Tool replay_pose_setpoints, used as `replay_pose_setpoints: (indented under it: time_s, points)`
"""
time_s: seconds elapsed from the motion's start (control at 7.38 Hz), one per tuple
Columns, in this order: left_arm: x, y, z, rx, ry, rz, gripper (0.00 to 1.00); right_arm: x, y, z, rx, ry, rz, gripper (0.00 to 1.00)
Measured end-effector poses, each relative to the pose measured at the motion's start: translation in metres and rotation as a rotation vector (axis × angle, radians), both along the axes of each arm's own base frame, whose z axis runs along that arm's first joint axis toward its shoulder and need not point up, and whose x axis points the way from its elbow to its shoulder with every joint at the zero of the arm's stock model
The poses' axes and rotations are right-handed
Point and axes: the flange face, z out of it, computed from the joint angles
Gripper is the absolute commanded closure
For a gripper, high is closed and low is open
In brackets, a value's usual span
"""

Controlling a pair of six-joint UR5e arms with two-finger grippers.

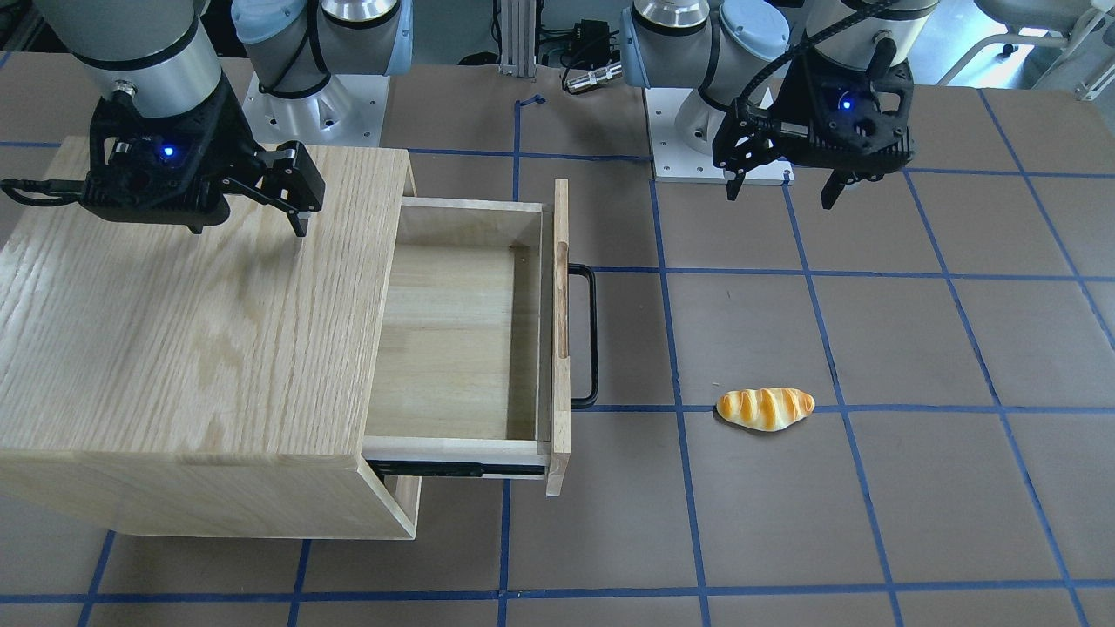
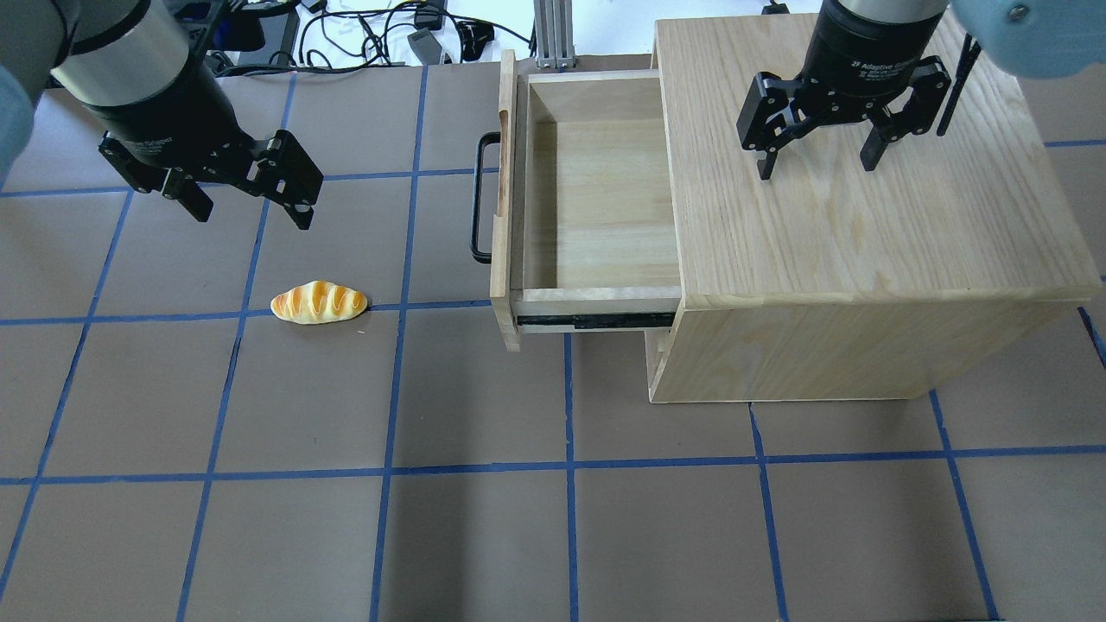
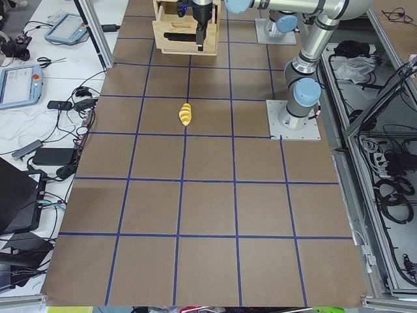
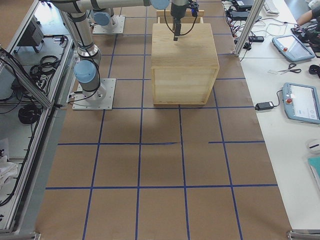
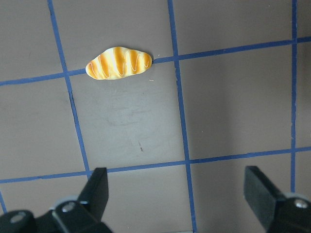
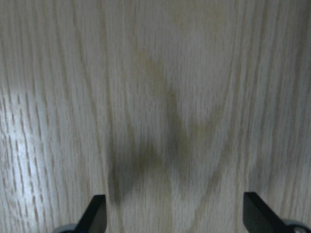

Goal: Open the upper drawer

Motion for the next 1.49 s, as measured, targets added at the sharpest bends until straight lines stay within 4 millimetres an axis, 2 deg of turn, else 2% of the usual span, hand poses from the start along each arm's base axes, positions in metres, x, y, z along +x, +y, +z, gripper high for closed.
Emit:
replay_pose_setpoints:
  time_s: [0.27,1.49]
  points:
    - [0.000,0.003,0.005,-0.011,0.000,0.024,0.00,0.000,0.000,0.000,0.000,0.000,0.000,0.00]
    - [-0.004,-0.007,0.001,-0.037,0.026,0.045,0.00,0.000,0.000,0.000,0.000,0.000,-0.001,0.00]
